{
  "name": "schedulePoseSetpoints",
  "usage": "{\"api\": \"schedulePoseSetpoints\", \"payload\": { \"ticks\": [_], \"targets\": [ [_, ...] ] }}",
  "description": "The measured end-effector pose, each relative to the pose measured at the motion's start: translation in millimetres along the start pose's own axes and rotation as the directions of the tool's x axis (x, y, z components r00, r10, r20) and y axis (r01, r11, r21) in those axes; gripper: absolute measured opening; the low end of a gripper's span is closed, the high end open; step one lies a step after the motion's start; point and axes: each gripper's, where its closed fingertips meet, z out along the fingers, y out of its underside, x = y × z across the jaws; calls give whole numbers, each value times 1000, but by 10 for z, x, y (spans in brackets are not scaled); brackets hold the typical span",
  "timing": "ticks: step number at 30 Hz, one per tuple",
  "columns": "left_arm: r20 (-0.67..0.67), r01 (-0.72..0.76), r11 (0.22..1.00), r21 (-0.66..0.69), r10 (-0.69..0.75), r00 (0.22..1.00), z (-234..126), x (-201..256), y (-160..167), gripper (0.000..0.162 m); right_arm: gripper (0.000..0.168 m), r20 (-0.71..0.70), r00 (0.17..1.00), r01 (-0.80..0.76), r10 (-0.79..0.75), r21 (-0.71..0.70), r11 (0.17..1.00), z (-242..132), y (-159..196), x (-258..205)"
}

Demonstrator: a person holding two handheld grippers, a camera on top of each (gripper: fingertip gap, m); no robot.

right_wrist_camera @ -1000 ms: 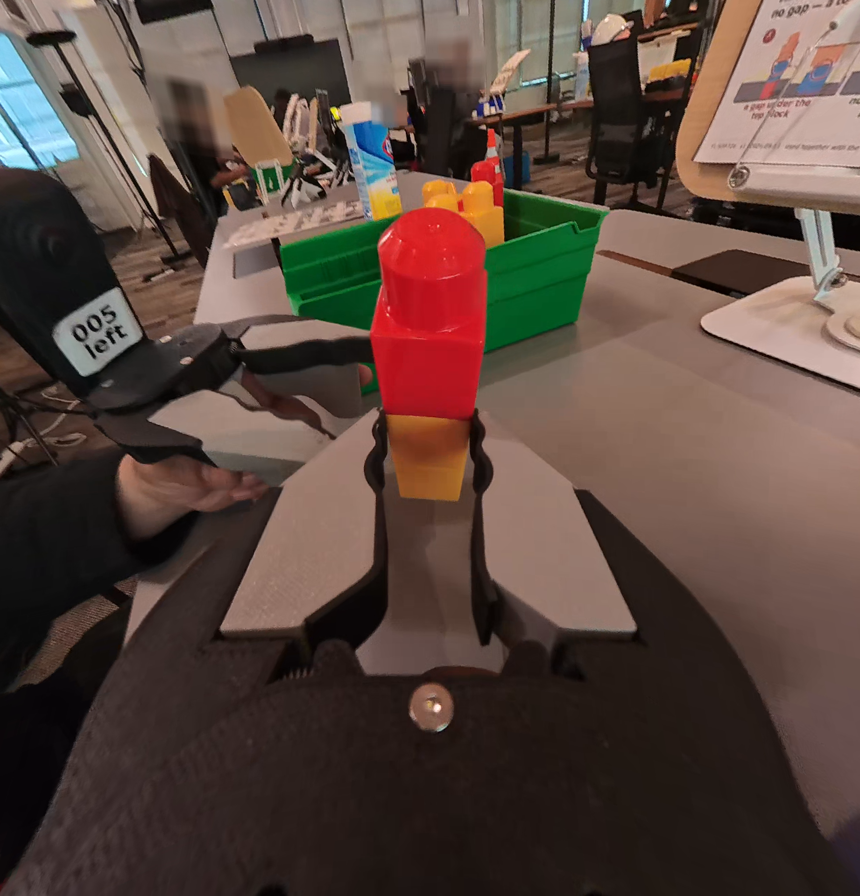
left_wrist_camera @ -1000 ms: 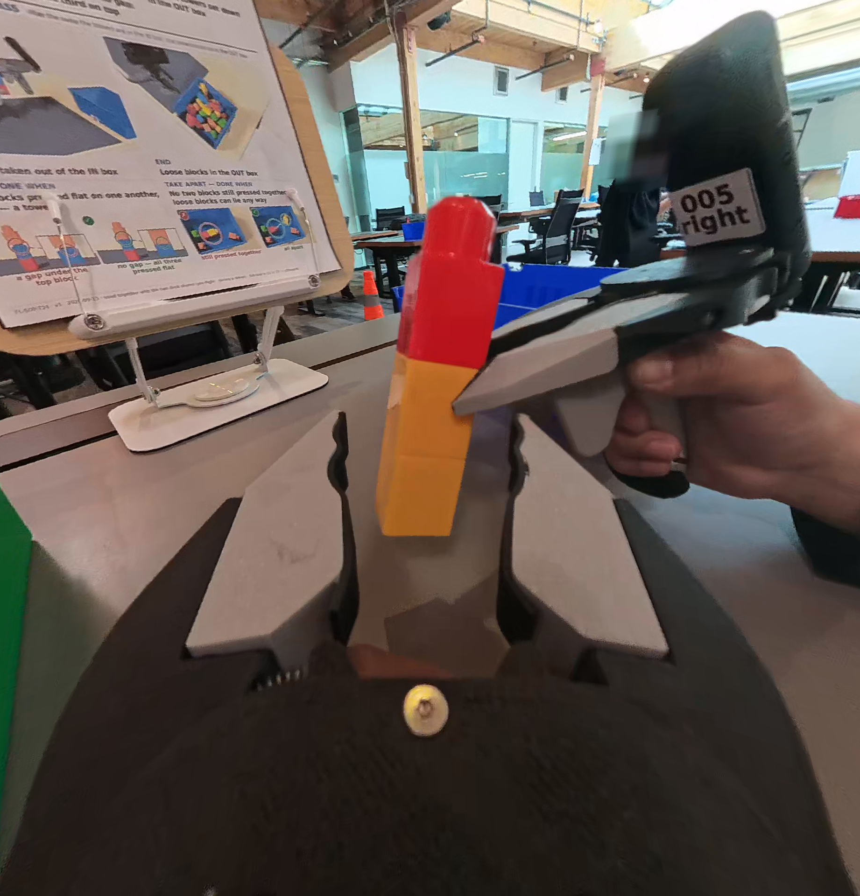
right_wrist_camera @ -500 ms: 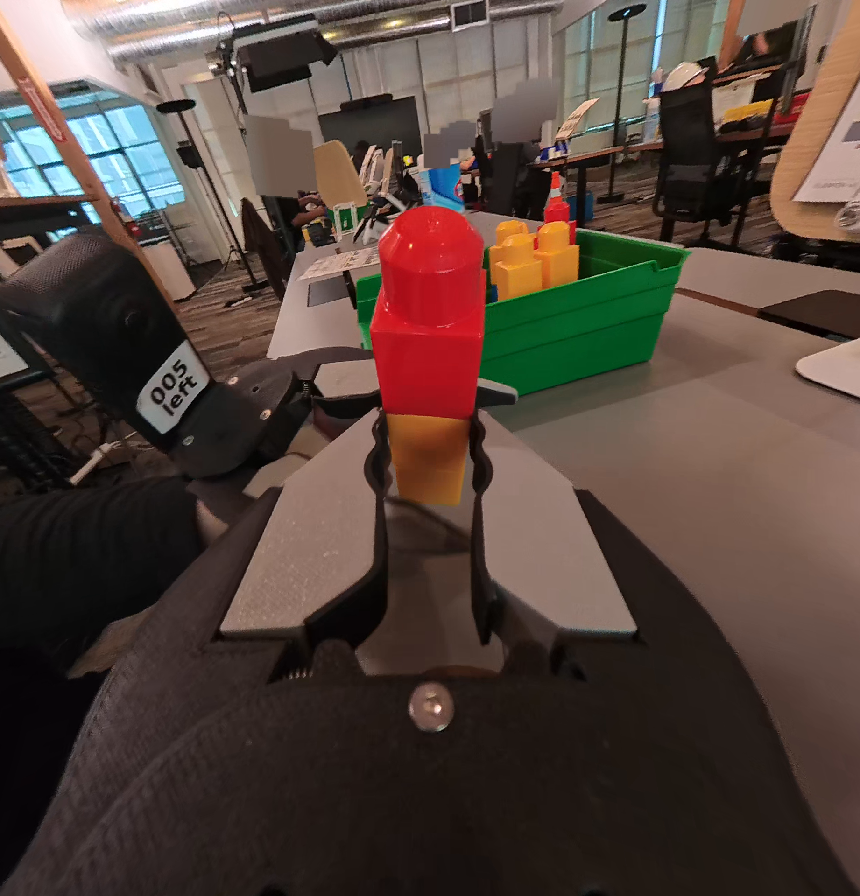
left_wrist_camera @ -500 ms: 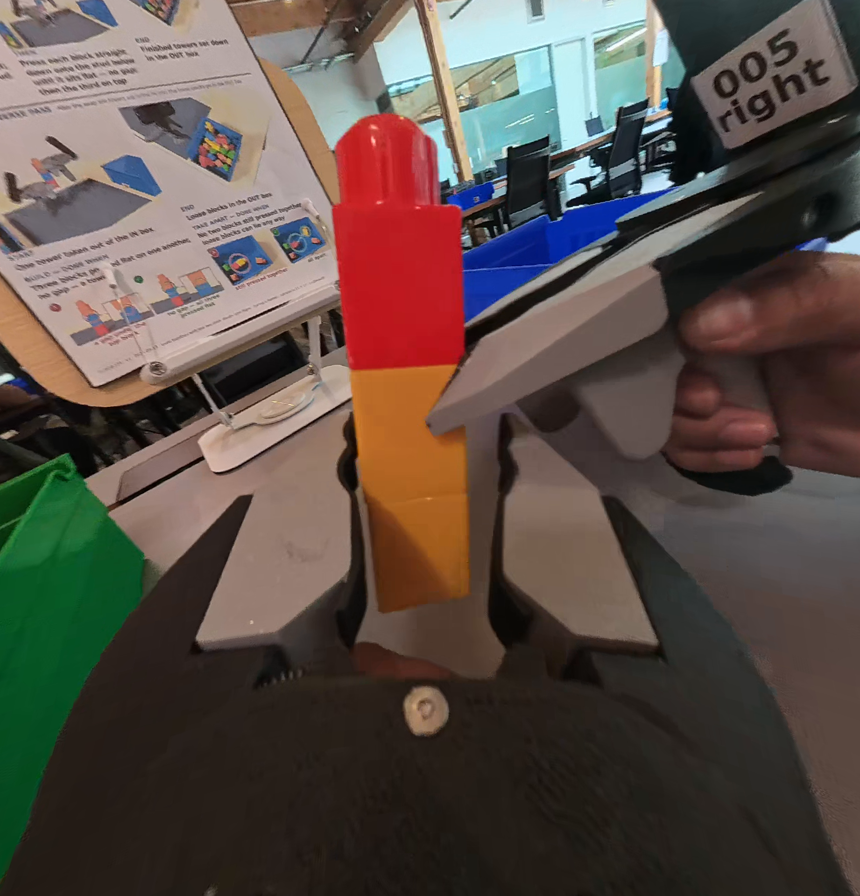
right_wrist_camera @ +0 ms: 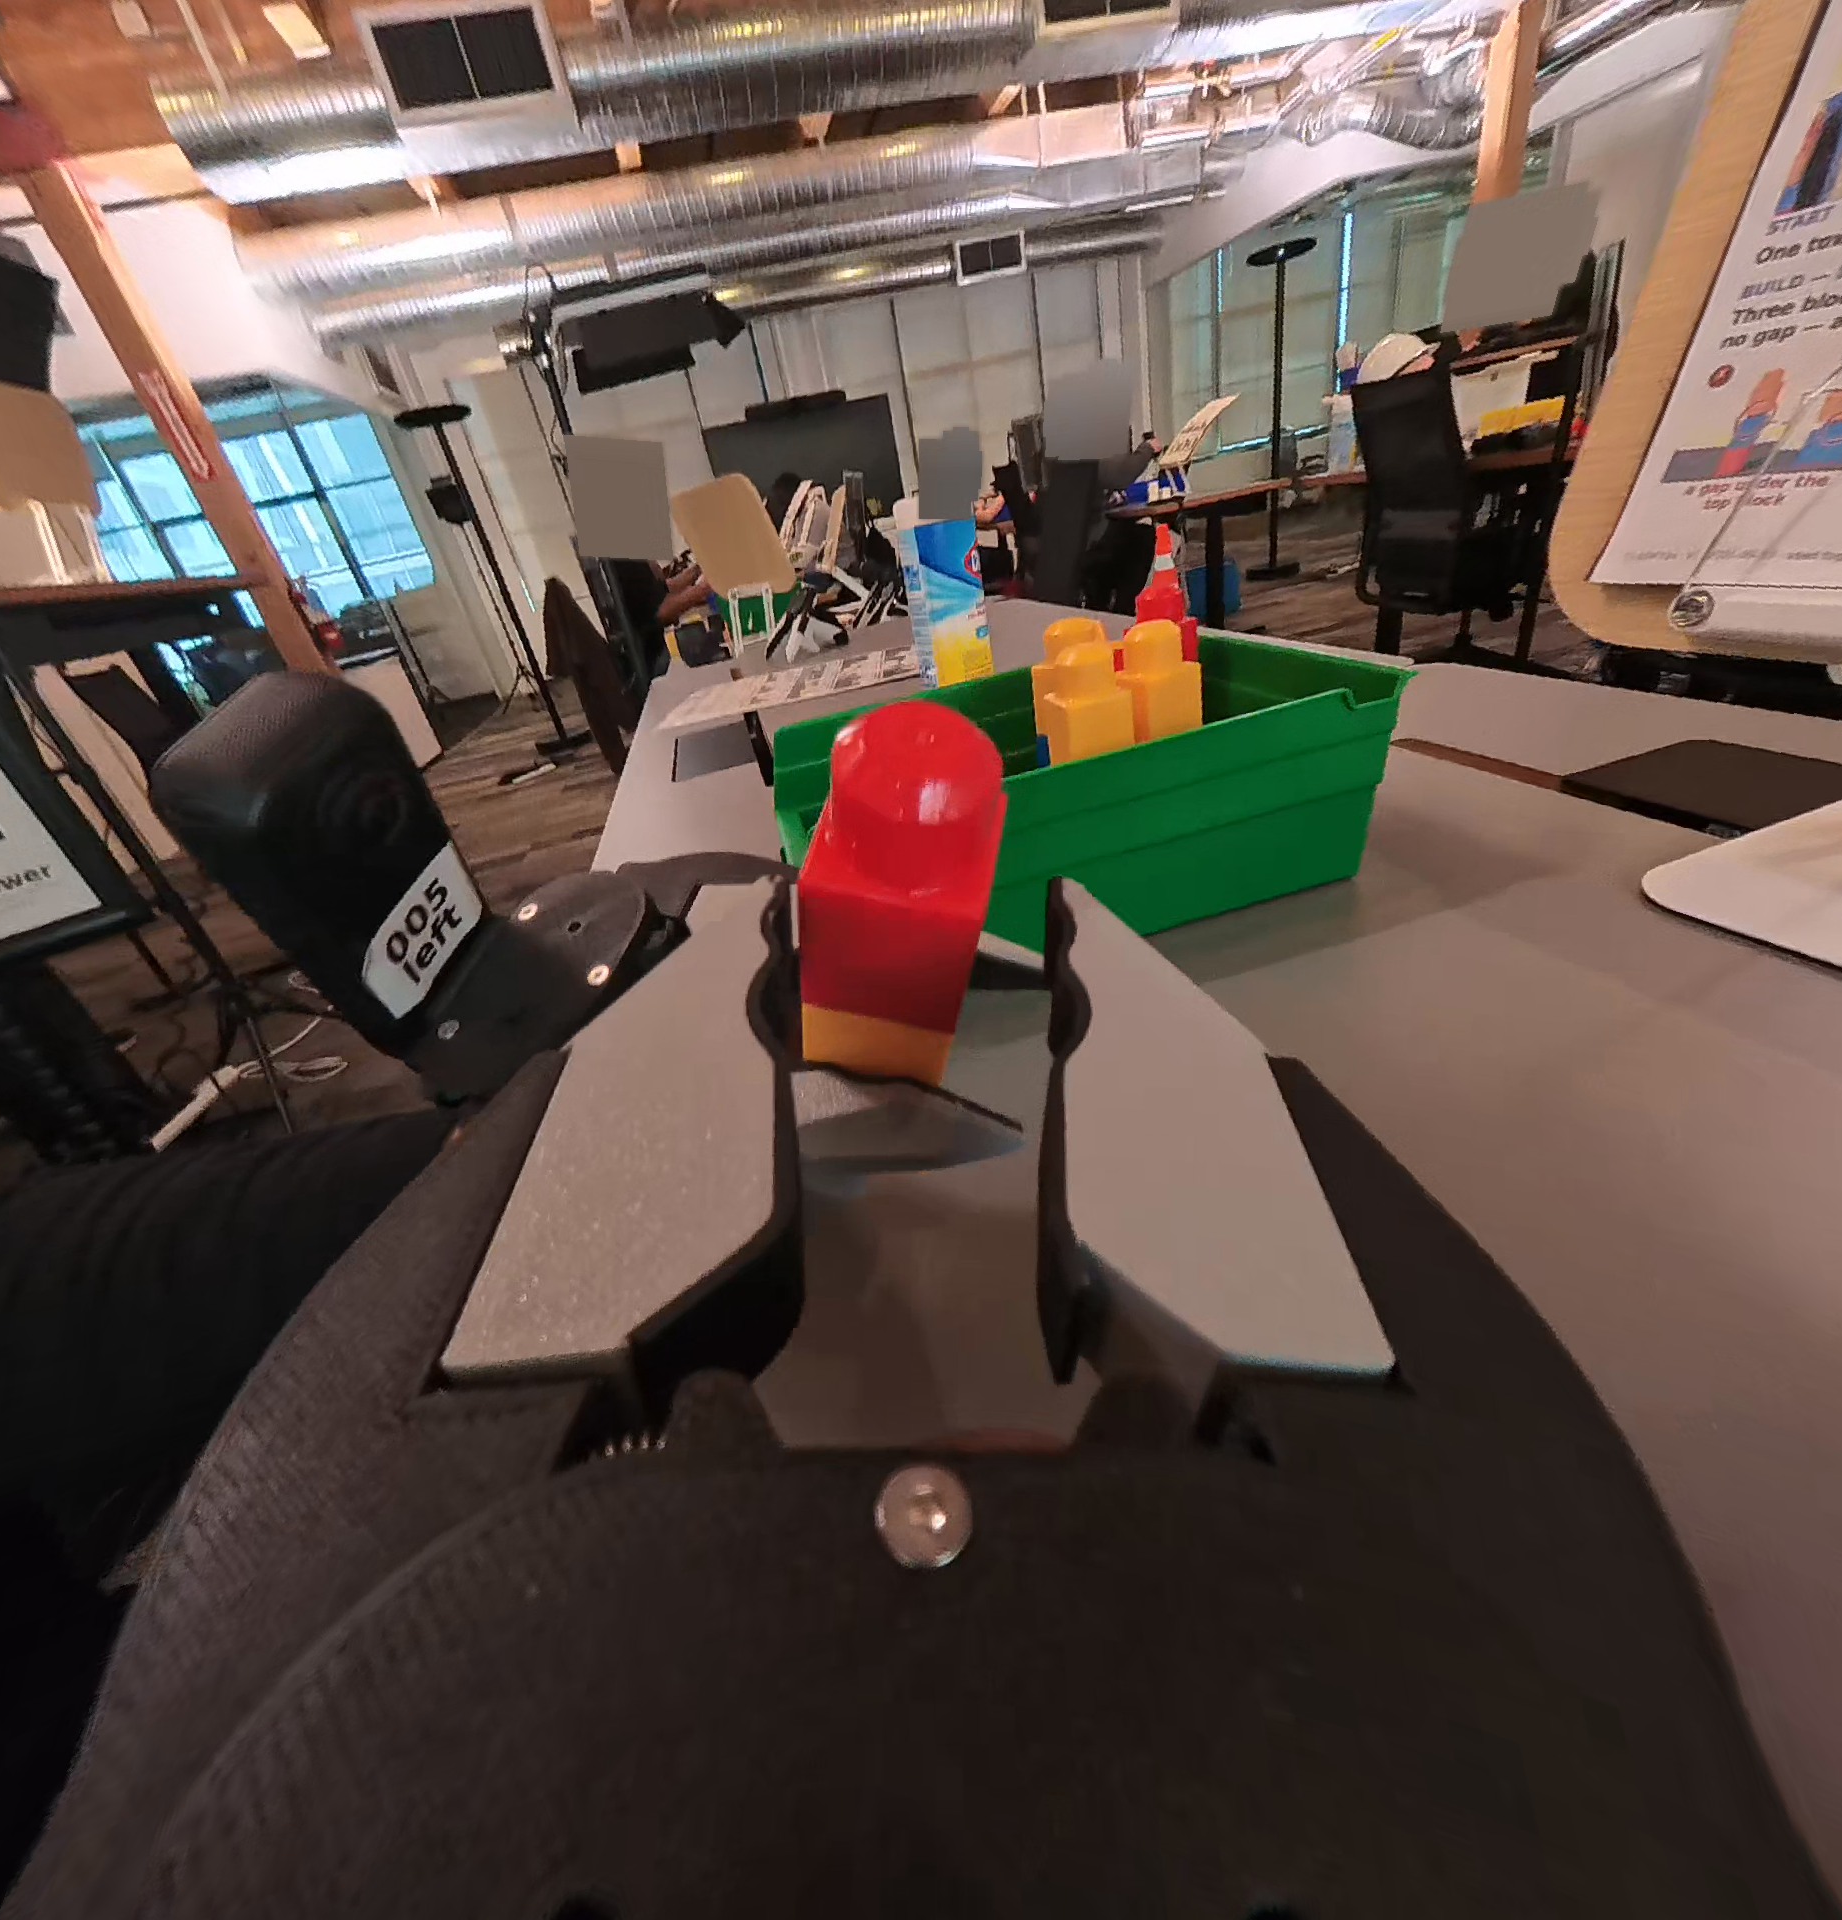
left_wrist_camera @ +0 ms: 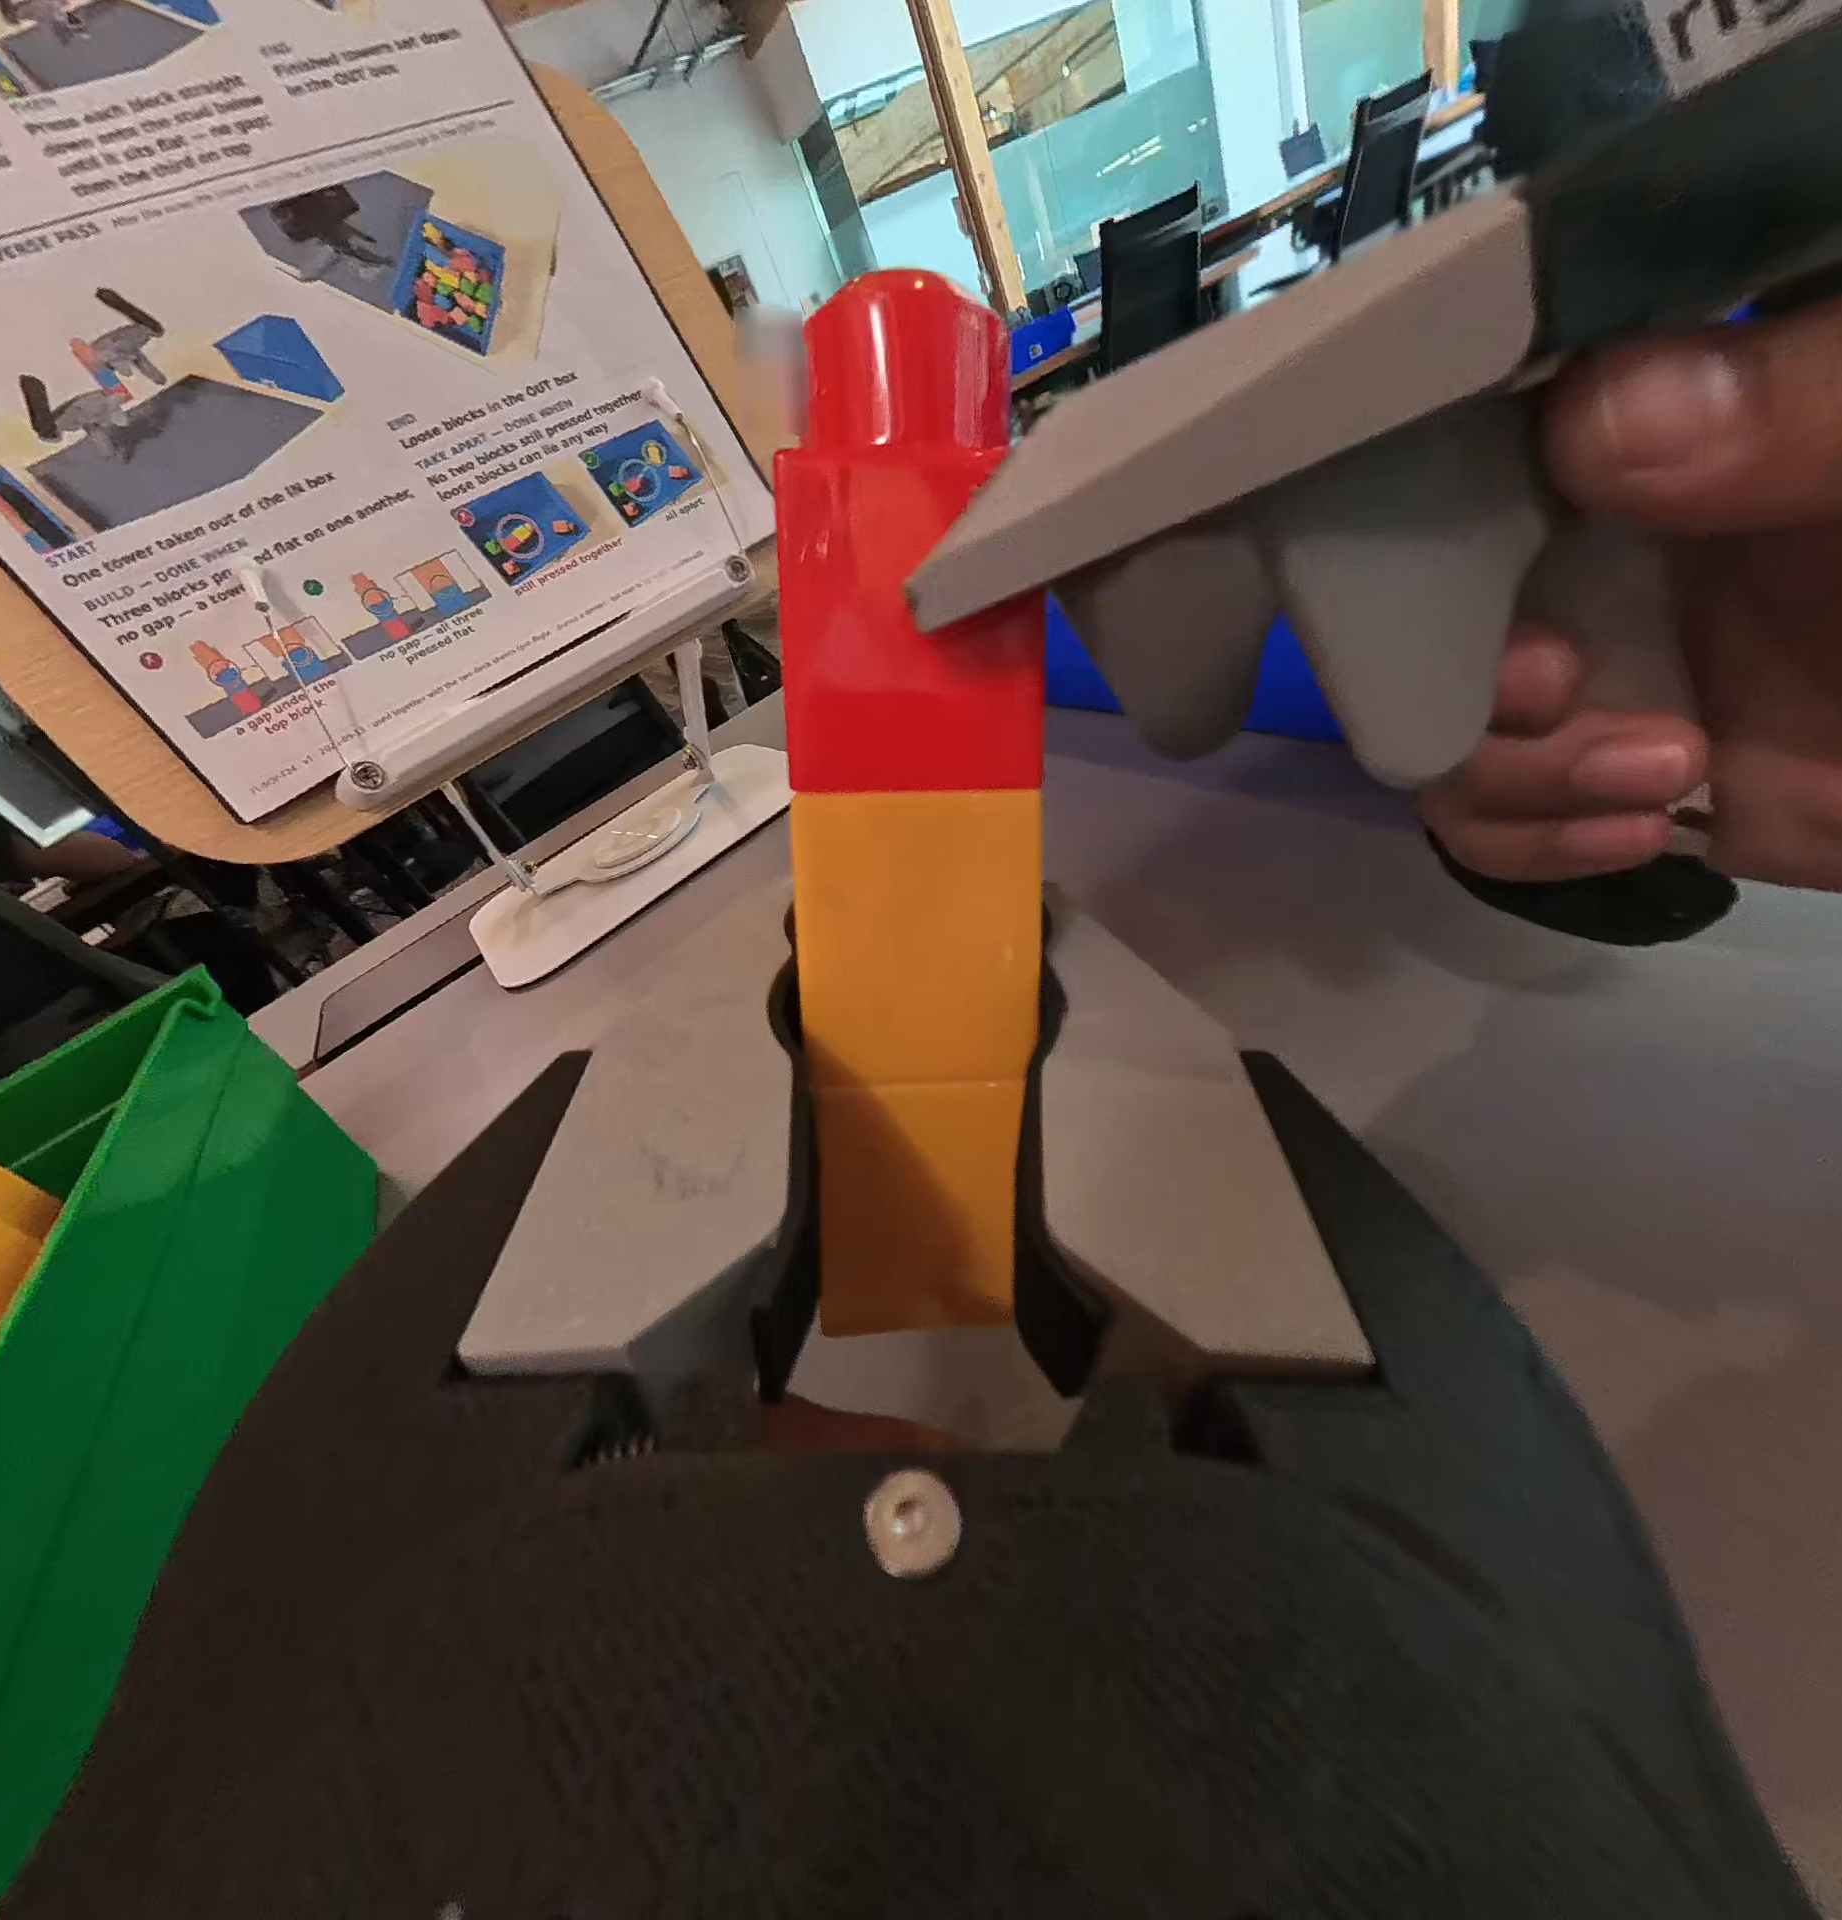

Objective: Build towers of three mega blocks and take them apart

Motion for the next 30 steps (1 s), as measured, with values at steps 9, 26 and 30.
{"api": "schedulePoseSetpoints", "payload": {
  "ticks": [9,26,30],
  "targets": [
    [29,-34,999,-16,34,999,37,54,-4,39,34,-2,1000,-5,5,-71,997,58,115,-8],
    [-180,83,995,47,-73,981,-58,261,-120,38,36,80,997,13,-4,-107,994,37,140,-149],
    [-371,257,958,130,-193,908,-234,398,-342,38,35,248,969,6,1,-26,1000,-26,-21,-424]
  ]
}}
